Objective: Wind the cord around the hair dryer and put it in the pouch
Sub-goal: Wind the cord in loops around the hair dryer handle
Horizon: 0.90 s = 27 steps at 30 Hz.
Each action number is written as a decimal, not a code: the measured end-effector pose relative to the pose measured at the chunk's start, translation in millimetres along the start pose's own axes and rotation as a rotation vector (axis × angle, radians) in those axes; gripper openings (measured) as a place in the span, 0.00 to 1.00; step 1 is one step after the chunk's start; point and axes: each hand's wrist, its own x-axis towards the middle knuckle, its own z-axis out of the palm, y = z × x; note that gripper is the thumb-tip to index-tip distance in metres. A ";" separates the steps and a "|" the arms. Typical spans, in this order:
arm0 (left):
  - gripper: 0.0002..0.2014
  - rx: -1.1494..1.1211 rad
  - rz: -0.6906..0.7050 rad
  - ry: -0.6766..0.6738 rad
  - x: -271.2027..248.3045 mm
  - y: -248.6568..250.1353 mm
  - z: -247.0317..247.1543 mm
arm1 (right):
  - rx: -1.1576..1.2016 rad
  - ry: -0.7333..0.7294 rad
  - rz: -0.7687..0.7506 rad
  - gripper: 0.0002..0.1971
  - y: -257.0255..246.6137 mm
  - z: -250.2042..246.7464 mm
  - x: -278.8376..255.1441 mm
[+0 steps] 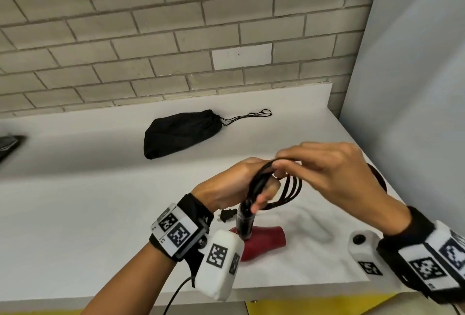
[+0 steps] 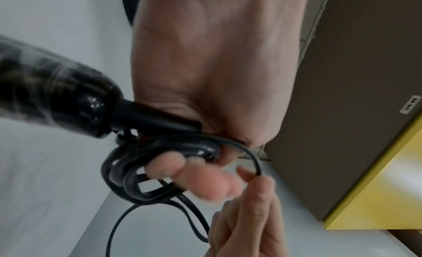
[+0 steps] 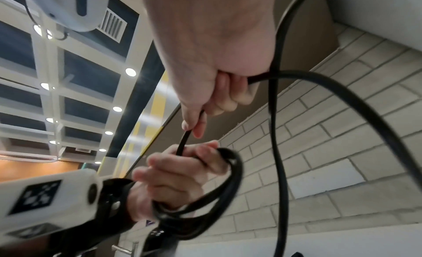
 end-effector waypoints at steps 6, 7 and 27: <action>0.22 -0.038 -0.044 -0.023 -17.3 11.6 -25.6 | -0.329 -0.055 0.098 0.27 37.3 -35.5 4.2; 0.21 -0.029 -0.041 -0.013 -21.8 14.3 -33.5 | -0.395 -0.083 0.095 0.26 47.4 -42.9 2.8; 0.21 -0.235 0.104 0.470 -91.1 47.8 -134.1 | -0.492 -0.457 0.658 0.19 223.7 -85.7 -95.6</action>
